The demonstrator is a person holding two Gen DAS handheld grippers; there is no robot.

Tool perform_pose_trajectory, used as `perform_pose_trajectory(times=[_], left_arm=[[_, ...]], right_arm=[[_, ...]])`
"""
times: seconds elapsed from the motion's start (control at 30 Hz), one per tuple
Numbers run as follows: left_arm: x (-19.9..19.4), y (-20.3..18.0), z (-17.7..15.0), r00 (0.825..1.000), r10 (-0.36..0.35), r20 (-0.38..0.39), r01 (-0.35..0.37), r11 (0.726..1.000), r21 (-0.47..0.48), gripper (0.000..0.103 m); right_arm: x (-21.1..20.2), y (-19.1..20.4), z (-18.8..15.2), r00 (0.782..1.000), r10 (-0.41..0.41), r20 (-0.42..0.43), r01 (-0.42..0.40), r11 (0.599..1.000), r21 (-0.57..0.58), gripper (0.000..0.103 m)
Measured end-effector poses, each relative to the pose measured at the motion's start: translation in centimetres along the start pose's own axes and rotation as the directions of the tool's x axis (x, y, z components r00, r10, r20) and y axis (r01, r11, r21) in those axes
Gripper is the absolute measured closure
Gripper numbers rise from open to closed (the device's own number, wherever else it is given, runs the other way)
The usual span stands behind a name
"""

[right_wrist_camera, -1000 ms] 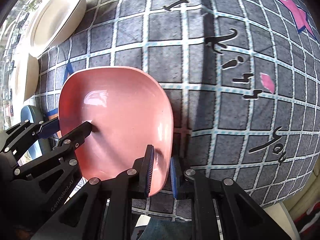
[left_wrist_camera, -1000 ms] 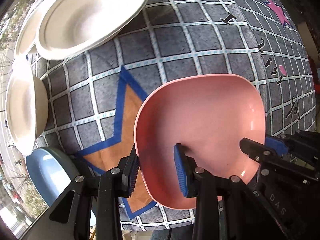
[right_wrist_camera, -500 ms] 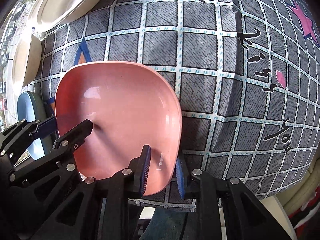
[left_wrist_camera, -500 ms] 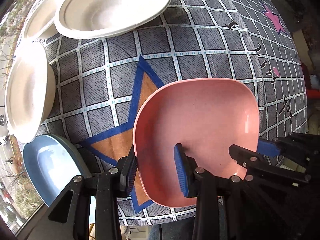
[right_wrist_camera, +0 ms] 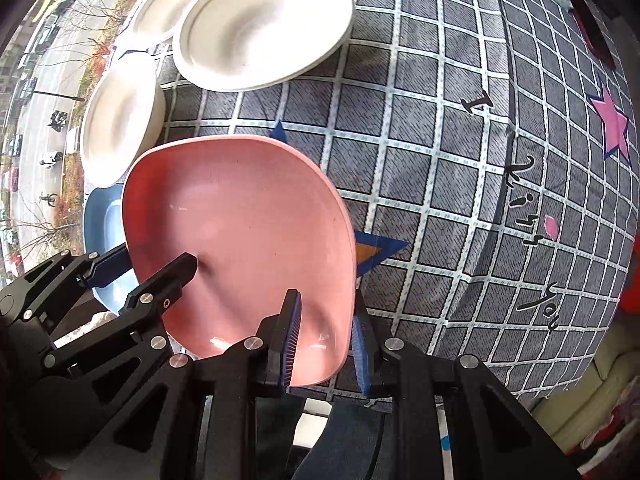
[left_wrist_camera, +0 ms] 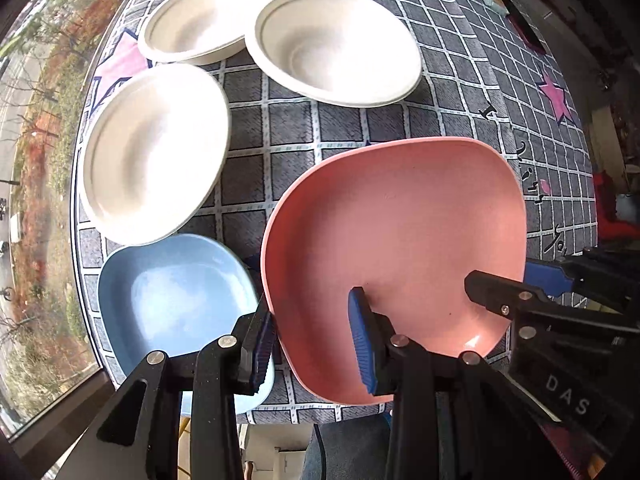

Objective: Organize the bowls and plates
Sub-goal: 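Carry the pink plate with both grippers onto the blue plate, release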

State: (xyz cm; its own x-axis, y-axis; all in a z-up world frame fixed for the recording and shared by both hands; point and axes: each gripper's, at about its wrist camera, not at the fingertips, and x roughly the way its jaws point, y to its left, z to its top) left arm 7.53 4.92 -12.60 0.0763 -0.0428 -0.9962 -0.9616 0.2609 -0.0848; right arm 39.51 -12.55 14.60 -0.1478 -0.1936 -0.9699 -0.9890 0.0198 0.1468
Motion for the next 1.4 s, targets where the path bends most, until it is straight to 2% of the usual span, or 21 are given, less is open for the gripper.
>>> perform_pose_trajectory(times=[0.07, 0.1, 0.13, 0.33, 0.4, 0.47, 0.63, 0.73, 0.8, 0.9, 0.93, 0.97, 1.03, 1.07, 1.13, 1.27, 1.4], left_arm=[[-0.2, 1.2, -0.3, 1.000, 0.016, -0.006, -0.016, 1.000, -0.018, 0.065], [-0.4, 1.8, -0.5, 1.000, 0.022, -0.008, -0.023, 0.999, -0.030, 0.065], [-0.5, 2.5, -0.7, 1.000, 0.028, -0.007, -0.028, 0.999, -0.044, 0.065], [-0.5, 6.7, -2.3, 0.999, 0.047, -0.020, -0.049, 0.987, -0.155, 0.065], [-0.8, 8.3, -2.4, 0.997, 0.068, -0.024, -0.071, 0.982, -0.177, 0.065], [-0.8, 9.8, -2.7, 0.996, 0.083, -0.022, -0.086, 0.977, -0.197, 0.065], [0.8, 12.0, -3.4, 0.994, 0.106, -0.028, -0.109, 0.965, -0.237, 0.065], [1.0, 12.5, -4.9, 0.992, 0.122, -0.019, -0.123, 0.961, -0.246, 0.065], [1.3, 12.7, -4.9, 0.992, 0.122, -0.008, -0.120, 0.962, -0.246, 0.059], [1.7, 12.9, -4.9, 0.987, 0.157, -0.016, -0.156, 0.957, -0.245, 0.040], [1.6, 13.2, -4.9, 0.984, 0.176, -0.015, -0.174, 0.953, -0.248, 0.034], [1.5, 13.5, -5.0, 0.981, 0.192, -0.012, -0.188, 0.948, -0.255, 0.033], [1.3, 14.4, -5.3, 0.984, 0.180, -0.007, -0.175, 0.944, -0.280, 0.026], [1.2, 15.0, -5.5, 0.986, 0.165, -0.002, -0.158, 0.942, -0.297, 0.024], [0.8, 15.6, -5.8, 0.988, 0.151, 0.009, -0.140, 0.936, -0.324, 0.024], [0.2, 15.9, -5.8, 0.990, 0.139, 0.021, -0.124, 0.933, -0.337, 0.024], [-0.3, 14.9, -4.9, 0.993, 0.108, 0.043, -0.090, 0.948, -0.305, 0.024]], right_arm=[[-0.1, 0.5, 0.2, 1.000, 0.011, 0.002, -0.011, 1.000, -0.020, 0.076], [0.2, 1.2, -1.3, 1.000, 0.014, 0.004, -0.013, 0.999, -0.033, 0.076], [-0.7, 2.8, -0.4, 1.000, 0.011, 0.005, -0.011, 0.999, -0.051, 0.076], [0.5, 6.0, 1.0, 1.000, 0.025, -0.019, -0.027, 0.988, -0.152, 0.076], [1.7, 4.9, 0.7, 0.999, 0.040, -0.036, -0.046, 0.984, -0.174, 0.076], [2.3, 5.6, 0.9, 0.997, 0.050, -0.051, -0.059, 0.979, -0.197, 0.076], [3.3, 5.7, 1.4, 0.994, 0.068, -0.089, -0.086, 0.973, -0.216, 0.076], [3.9, 6.0, 1.4, 0.993, 0.064, -0.103, -0.085, 0.972, -0.218, 0.076], [5.1, 6.8, 1.5, 0.992, 0.061, -0.114, -0.085, 0.973, -0.216, 0.076], [5.2, 5.6, 1.4, 0.990, 0.068, -0.122, -0.093, 0.972, -0.216, 0.075], [5.1, 5.3, 1.3, 0.990, 0.068, -0.120, -0.093, 0.972, -0.218, 0.073], [5.7, 5.7, 1.5, 0.991, 0.064, -0.117, -0.088, 0.972, -0.218, 0.068], [5.2, 4.7, 1.6, 0.995, 0.045, -0.086, -0.063, 0.976, -0.208, 0.027], [4.8, 3.9, 1.6, 0.996, 0.060, -0.066, -0.072, 0.978, -0.198, 0.021], [4.0, 2.1, 1.6, 0.995, 0.090, -0.053, -0.098, 0.981, -0.169, 0.019], [3.6, -2.6, 1.3, 0.995, 0.082, -0.052, -0.086, 0.994, -0.072, 0.019], [4.1, -6.8, 0.3, 0.994, 0.082, -0.077, -0.080, 0.996, 0.035, 0.019]])
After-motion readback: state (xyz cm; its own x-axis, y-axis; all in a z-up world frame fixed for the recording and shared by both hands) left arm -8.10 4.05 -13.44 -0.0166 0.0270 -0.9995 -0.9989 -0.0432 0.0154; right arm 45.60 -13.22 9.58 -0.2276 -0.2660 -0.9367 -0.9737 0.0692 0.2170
